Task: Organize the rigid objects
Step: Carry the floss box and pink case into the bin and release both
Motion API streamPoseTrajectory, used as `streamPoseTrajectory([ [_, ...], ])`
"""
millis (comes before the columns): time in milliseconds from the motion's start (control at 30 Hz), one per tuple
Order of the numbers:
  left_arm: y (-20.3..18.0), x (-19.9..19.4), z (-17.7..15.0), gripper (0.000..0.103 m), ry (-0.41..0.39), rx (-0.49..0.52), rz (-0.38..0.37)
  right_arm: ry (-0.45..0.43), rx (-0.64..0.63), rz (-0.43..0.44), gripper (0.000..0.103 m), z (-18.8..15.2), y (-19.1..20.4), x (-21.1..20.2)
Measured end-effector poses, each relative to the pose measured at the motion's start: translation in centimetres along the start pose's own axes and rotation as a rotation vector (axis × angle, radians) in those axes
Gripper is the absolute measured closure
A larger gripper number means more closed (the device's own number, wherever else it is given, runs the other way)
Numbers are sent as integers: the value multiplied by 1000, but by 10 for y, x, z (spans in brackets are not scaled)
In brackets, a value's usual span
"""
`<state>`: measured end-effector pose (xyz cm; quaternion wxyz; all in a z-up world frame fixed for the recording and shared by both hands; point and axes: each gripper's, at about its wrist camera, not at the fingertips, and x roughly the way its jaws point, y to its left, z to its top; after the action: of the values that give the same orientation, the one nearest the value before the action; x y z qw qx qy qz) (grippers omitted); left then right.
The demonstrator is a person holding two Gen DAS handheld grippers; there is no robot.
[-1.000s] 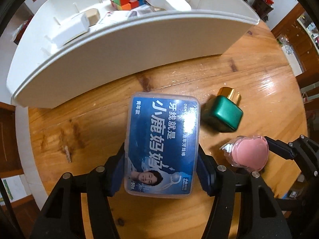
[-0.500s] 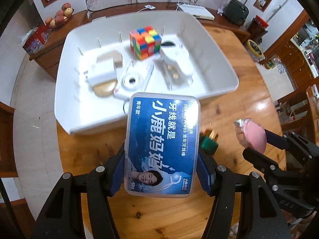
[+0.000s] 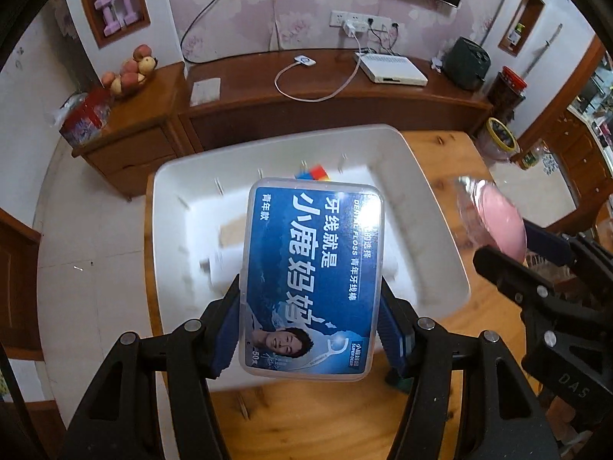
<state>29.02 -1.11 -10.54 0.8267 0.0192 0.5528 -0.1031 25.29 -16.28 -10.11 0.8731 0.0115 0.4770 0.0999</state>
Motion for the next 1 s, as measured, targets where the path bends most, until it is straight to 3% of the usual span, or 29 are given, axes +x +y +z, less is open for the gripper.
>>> streamPoseTrajectory([
  [233, 24, 50, 29, 38, 53, -63, 30, 28, -12, -75, 50, 39, 1, 48],
  [533, 41, 125, 22, 38, 216, -119, 42, 195, -26, -97, 50, 32, 9, 138],
  [767, 34, 128, 20, 37, 238, -65, 70, 288, -20, -109, 49, 19, 8, 164],
  [1000, 31, 129, 12, 20, 265, -71, 98, 276, -87, -167, 39, 10, 8, 152],
])
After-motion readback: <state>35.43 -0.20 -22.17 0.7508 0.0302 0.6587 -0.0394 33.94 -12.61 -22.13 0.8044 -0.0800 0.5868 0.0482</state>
